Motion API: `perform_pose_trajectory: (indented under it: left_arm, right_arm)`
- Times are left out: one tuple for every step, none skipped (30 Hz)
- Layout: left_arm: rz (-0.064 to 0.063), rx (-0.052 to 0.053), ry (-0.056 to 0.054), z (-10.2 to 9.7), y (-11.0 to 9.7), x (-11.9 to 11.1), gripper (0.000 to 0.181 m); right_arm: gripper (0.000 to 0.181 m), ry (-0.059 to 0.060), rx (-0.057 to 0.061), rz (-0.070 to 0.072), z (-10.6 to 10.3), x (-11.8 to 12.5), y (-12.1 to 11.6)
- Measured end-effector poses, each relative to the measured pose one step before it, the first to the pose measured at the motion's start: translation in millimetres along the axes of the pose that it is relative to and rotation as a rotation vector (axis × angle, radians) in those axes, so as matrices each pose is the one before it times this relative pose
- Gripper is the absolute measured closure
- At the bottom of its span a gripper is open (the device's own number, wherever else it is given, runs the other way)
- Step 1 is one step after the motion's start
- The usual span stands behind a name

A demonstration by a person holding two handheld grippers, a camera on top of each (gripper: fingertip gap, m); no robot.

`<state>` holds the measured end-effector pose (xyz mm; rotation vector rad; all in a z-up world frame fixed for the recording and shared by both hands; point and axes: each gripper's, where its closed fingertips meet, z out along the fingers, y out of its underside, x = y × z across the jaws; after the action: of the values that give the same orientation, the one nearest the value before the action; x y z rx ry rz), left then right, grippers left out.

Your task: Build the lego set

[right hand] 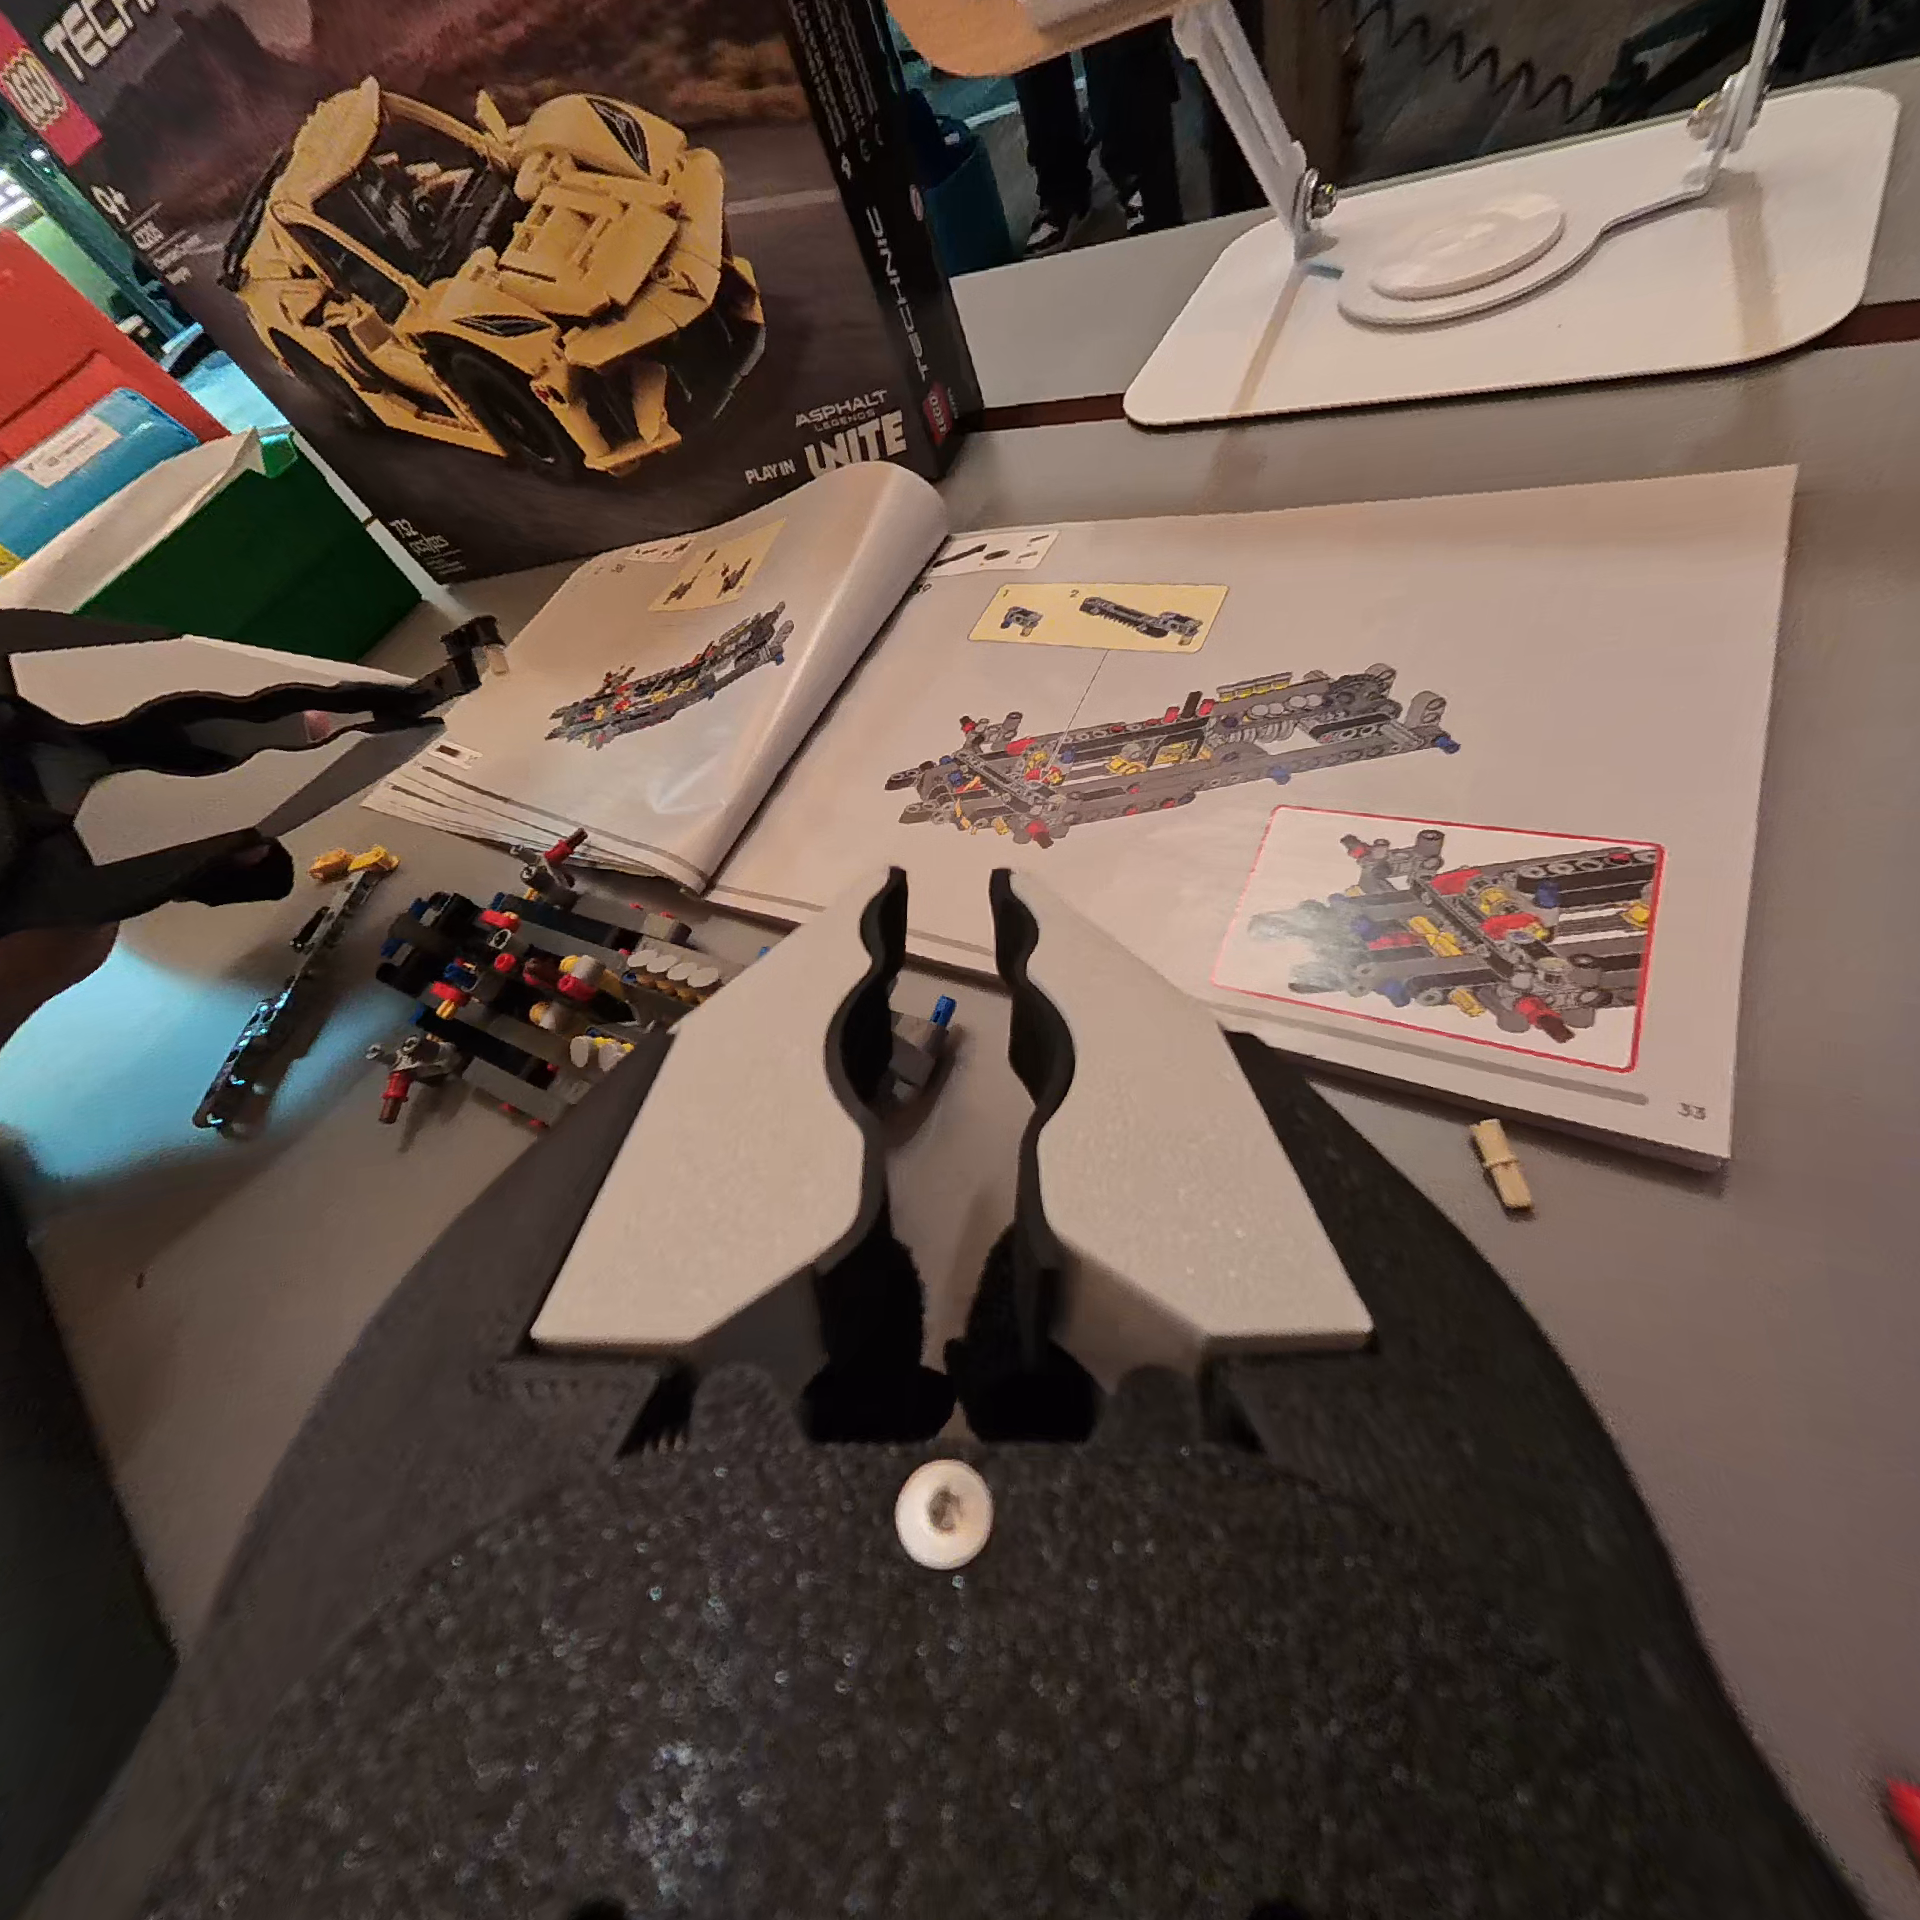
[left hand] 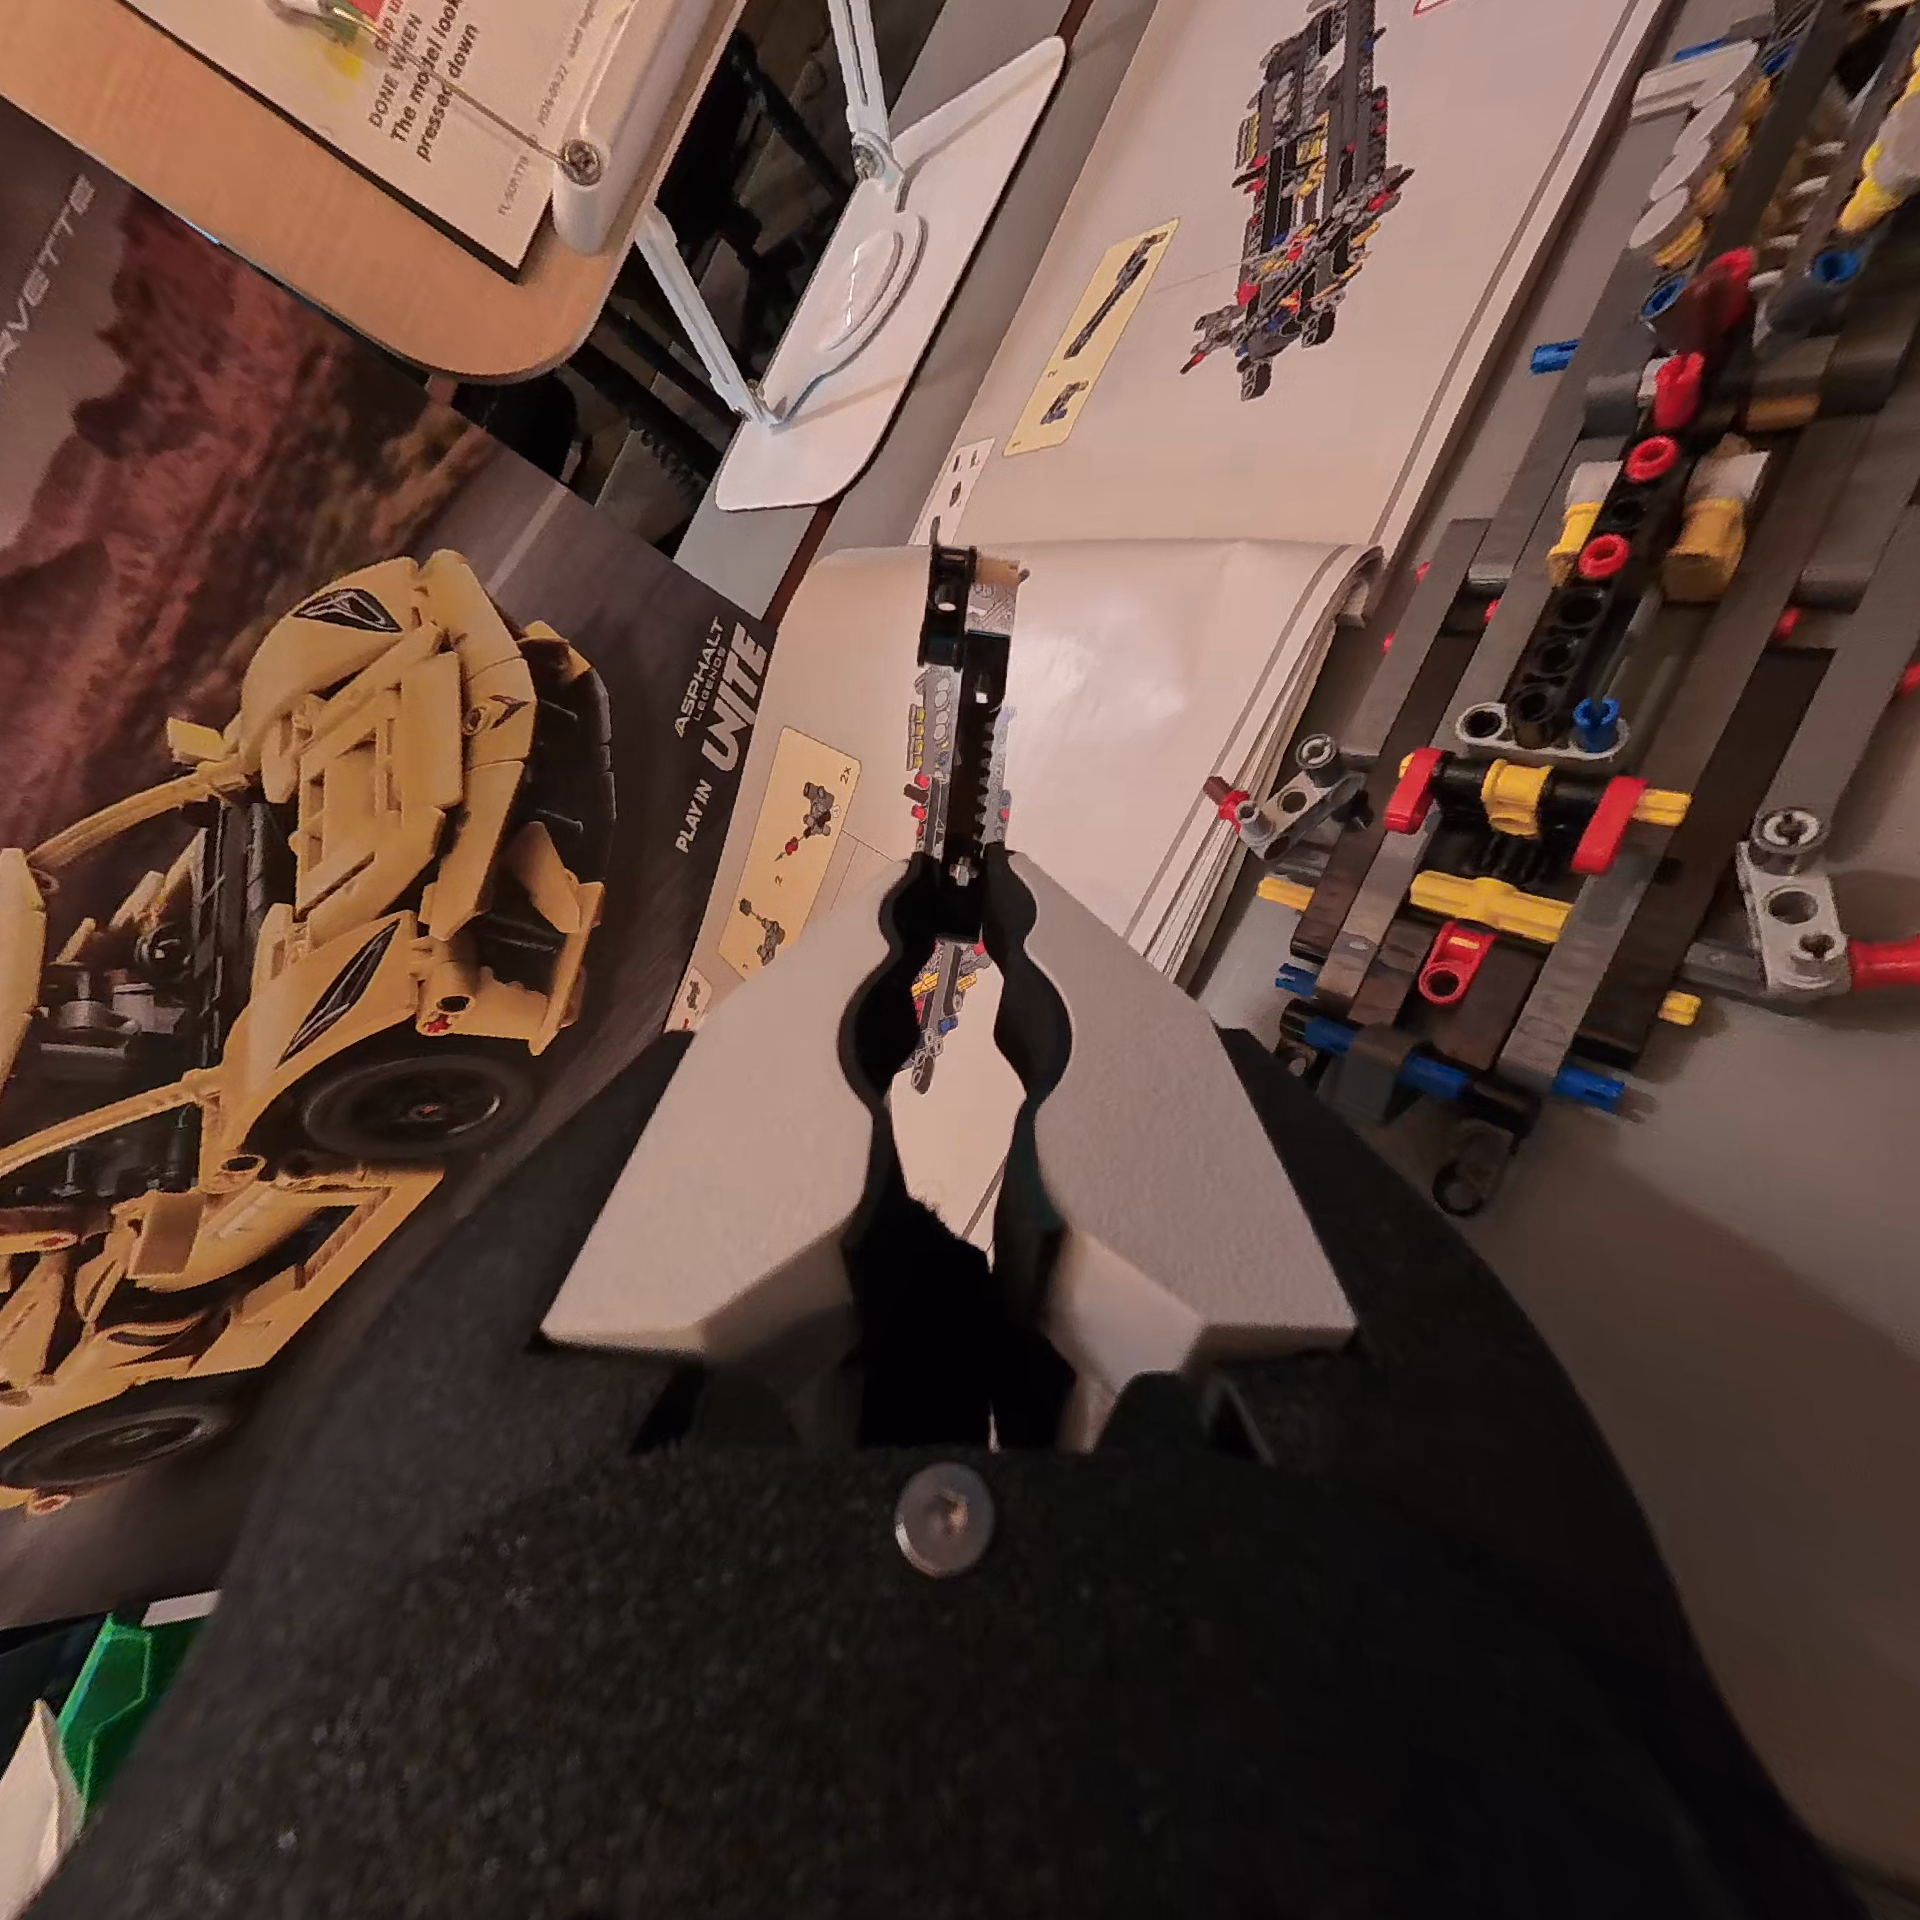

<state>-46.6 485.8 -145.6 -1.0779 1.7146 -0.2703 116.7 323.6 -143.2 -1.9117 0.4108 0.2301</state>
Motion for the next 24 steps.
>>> perform_pose_trajectory:
  left_arm:
    - [-0.0007,0.0019,-0.0015,-0.74,-0.69,-0.56,0.174]
    - [0.003,0.0064,-0.0057,-0.98,-1.51,-0.85,0.174]
    - [0.0051,0.0048,-0.0055,-0.87,-1.33,-0.79,0.174]
    - [0.0061,-0.0008,-0.0016,-0.54,-0.54,-0.03,0.174]
    - [0.0071,-0.0008,-0.0049,-0.43,-0.19,-0.37,0.174]
    - [0.0075,0.0025,-0.0057,-0.35,-0.32,-0.58,0.174]
    - [0.005,0.0007,-0.0007,-0.09,-0.16,-0.01,0.174]
    - [0.0019,-0.0002,-0.0019,-0.13,0.01,-0.32,0.174]
    - [0.0016,0.0068,-0.0033,-0.6,-0.98,-0.65,0.174]
    - [0.0015,0.0118,0.0025,-0.91,-1.8,0.07,0.174]
    - [0.0005,0.0125,0.0004,-1.05,-2.06,-0.22,0.174]
    - [-0.0006,0.0103,-0.0063,-1.26,-2.07,-1.36,0.174]
    - [0.0001,0.0106,-0.0024,-1.27,-2.19,-0.94,0.174]
    - [0.0015,0.0121,0.0002,-1.39,-2.45,-0.39,0.174]
    - [0.0031,0.0122,-0.0078,-1.61,-2.29,-1.54,0.174]
    - [0.0045,0.0094,-0.0036,-1.3,-2.09,-0.88,0.174]
    - [0.0044,0.0065,0.0049,-1.16,-1.69,0.44,0.174]
    - [0.0037,0.0074,-0.0016,-1.26,-1.75,-0.26,0.174]
    - [0.0024,0.008,-0.0064,-1.29,-1.97,-1.0,0.174]
    - [-0.0001,0.0065,-0.0008,-1.03,-1.95,-0.49,0.174]
    - [-0.0003,0.0063,-0.0011,-0.94,-1.74,-0.44,0.174]
    - [0.0029,0.0078,-0.0057,-1.16,-1.73,-0.95,0.174]
    - [0.006,0.0076,-0.0037,-1.01,-1.86,-0.56,0.174]
    - [0.0073,0.0074,-0.0003,-1.01,-1.85,-0.03,0.174]
  right_arm:
    - [0.166,-0.0037,0.0062,0.0051,-0.49,-0.09,-1.14]
    - [0.167,-0.0035,0.0046,0.0049,-0.44,-0.08,-0.75]
    - [0.167,-0.0026,0.0009,0.004,-0.29,-0.03,-0.24]
    - [0.168,-0.0026,0.001,0.0014,-0.24,-0.18,-0.25]
    - [0.168,-0.003,0.0017,-0.0004,-0.01,-0.59,-0.22]
    - [0.169,-0.0027,-0.0009,-0.0007,0.15,-0.69,0.31]
    - [0.169,-0.0005,-0.0034,-0.002,0.31,-0.49,0.48]
    - [0.169,0.0004,-0.0022,-0.005,0.29,-0.4,0.48]
    - [0.169,0.0014,-0.0017,-0.0059,0.33,-0.21,0.39]
    - [0.169,0.0014,-0.0031,-0.0049,0.23,-0.09,0.51]
    - [0.17,0.0001,-0.0015,-0.0043,0.13,-0.32,0.25]
    - [0.17,0.0009,0.001,-0.0035,-0.05,-0.2,-0.2]
    - [0.171,0.0001,0.0016,-0.003,-0.26,-0.37,-0.41]
    - [0.172,-0.0002,0.0021,-0.0023,-0.19,-0.34,-0.43]
    - [0.172,-0.0004,0.0021,-0.0011,-0.02,-0.21,-0.36]
    - [0.172,-0.0007,-0.0001,-0.0005,0.08,-0.26,0.05]
    - [0.173,-0.0012,-0.0015,-0.0014,0.23,-0.45,0.1]
    - [0.173,0.0,-0.001,-0.0033,0.25,-0.42,0.14]
    - [0.174,0.0017,0.0004,-0.0049,0.09,-0.2,-0.12]
    - [0.174,0.0028,0.0005,-0.0054,0.1,-0.01,-0.15]
    - [0.175,0.0025,0.0,-0.005,0.02,-0.02,-0.2]
    - [0.175,0.0014,0.0018,-0.0028,-0.18,-0.06,-0.32]
    - [0.176,-0.0006,0.0045,0.0,-0.34,-0.26,-0.87]
    - [0.176,-0.0027,0.0059,0.0017,-0.38,-0.33,-1.03]
